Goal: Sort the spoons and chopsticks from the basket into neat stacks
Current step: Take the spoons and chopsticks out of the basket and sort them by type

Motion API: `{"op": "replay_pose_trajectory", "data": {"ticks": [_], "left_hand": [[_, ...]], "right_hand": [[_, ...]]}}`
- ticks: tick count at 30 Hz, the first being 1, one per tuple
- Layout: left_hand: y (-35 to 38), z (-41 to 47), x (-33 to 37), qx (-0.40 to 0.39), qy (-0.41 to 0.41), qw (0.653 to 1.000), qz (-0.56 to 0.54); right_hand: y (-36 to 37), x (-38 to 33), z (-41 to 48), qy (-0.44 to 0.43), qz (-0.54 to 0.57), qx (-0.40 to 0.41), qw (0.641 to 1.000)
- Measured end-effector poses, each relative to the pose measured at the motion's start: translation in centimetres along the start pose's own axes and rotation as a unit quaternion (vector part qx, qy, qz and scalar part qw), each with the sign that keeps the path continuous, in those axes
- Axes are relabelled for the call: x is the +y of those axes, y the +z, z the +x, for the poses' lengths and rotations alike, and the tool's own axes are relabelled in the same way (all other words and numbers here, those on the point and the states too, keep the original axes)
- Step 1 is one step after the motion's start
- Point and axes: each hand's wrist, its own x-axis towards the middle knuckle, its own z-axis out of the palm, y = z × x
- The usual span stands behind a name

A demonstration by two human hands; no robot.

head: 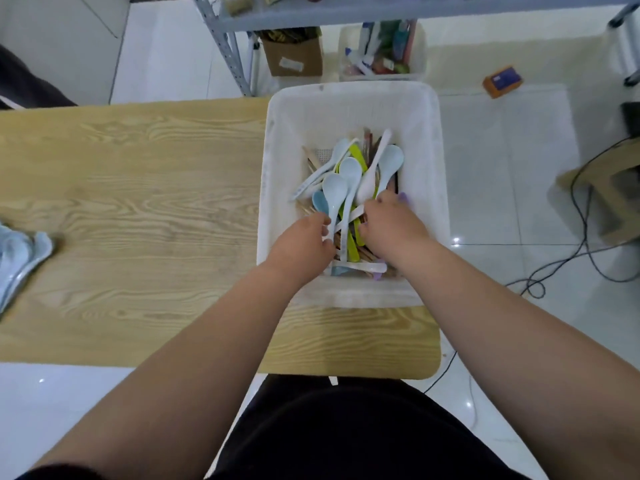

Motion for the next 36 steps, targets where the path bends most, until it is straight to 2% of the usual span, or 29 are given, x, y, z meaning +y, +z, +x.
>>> {"op": "replay_pose_trajectory", "data": {"ticks": [5, 8, 11, 16, 18, 21, 26, 34, 36], "left_hand": [[2.1, 4.6, 0.2, -0.003, -0.06, 0.997, 0.04], [2.7, 5.4, 0.5, 0.009, -0.077, 0.995, 0.055], [2.9, 5.5, 0.0, 0.017, -0.068, 0.997, 0.035], [2.8, 6.0, -0.2, 0.003, -0.066, 0.997, -0.04], [2.8, 6.0, 0.1, 0.005, -0.063, 0.996, -0.059], [2.9, 6.1, 0.9, 0.005, -0.071, 0.996, -0.058], [2.9, 6.4, 1.5, -0.008, -0.091, 0.995, -0.04], [2.9, 5.8, 2.6, 0.005, -0.123, 0.991, -0.052], [3.0, 5.6, 2.9, 0.006, -0.139, 0.989, -0.053]], "right_hand": [[0.0, -0.4, 0.7, 0.03, -0.002, 0.047, 0.998], [-0.3, -0.4, -0.2, 0.053, -0.052, 0.05, 0.996], [-0.3, -0.4, -1.4, 0.046, -0.094, 0.034, 0.994], [-0.4, -0.4, -2.7, 0.035, -0.088, 0.048, 0.994], [-0.6, -0.3, -3.2, 0.032, -0.048, 0.056, 0.997], [-0.7, -0.1, -3.8, 0.047, 0.094, 0.06, 0.993], [-0.7, 0.7, -4.4, 0.105, 0.315, 0.064, 0.941], [0.5, 1.4, -4.9, 0.155, 0.435, 0.012, 0.887], [0.8, 1.3, -5.0, 0.163, 0.477, 0.004, 0.864]]}}
